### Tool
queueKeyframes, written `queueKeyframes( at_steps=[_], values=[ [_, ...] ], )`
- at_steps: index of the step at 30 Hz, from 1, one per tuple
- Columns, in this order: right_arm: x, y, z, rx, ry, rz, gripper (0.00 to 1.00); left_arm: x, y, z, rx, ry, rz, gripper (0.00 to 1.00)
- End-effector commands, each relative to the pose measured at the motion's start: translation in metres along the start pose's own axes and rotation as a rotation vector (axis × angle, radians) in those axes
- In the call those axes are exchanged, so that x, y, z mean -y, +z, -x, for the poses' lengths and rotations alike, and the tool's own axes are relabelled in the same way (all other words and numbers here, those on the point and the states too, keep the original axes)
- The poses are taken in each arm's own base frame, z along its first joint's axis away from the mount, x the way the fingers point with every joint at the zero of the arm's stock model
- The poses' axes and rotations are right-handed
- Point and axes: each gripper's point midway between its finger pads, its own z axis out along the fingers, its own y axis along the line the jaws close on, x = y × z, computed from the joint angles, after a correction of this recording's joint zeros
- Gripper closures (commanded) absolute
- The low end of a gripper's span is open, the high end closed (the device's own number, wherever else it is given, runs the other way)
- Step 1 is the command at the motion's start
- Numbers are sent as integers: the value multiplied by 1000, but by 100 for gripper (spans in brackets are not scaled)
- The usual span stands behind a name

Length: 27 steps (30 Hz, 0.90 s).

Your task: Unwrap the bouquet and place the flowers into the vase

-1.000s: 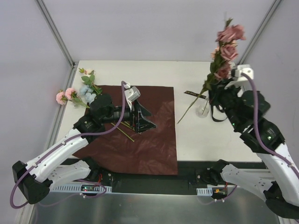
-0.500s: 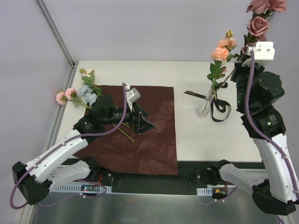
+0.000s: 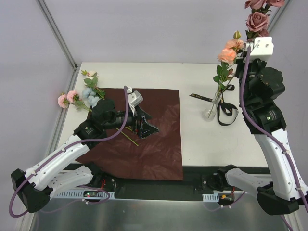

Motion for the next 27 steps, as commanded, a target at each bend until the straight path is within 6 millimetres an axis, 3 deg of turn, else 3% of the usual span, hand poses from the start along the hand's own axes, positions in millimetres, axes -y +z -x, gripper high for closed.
queueKeyframes(
  at_steps=[1,9,14,21,23,27],
  values=[
    [-3,11,5,38,1,-7,99,-2,-3,7,16,19,16,17],
    [-16,22,-19,4,4,8,99,-4,-4,6,12,17,23,16],
    [-24,28,-45,-41,-6,17,99,-4,-3,6,8,13,25,16],
    [-33,25,-79,-82,35,38,99,-5,0,5,1,9,24,16],
    [-35,25,-80,-62,58,45,99,-5,0,5,0,7,26,16],
    [-44,22,-107,-92,45,62,99,-6,0,5,0,6,29,16]
  ],
)
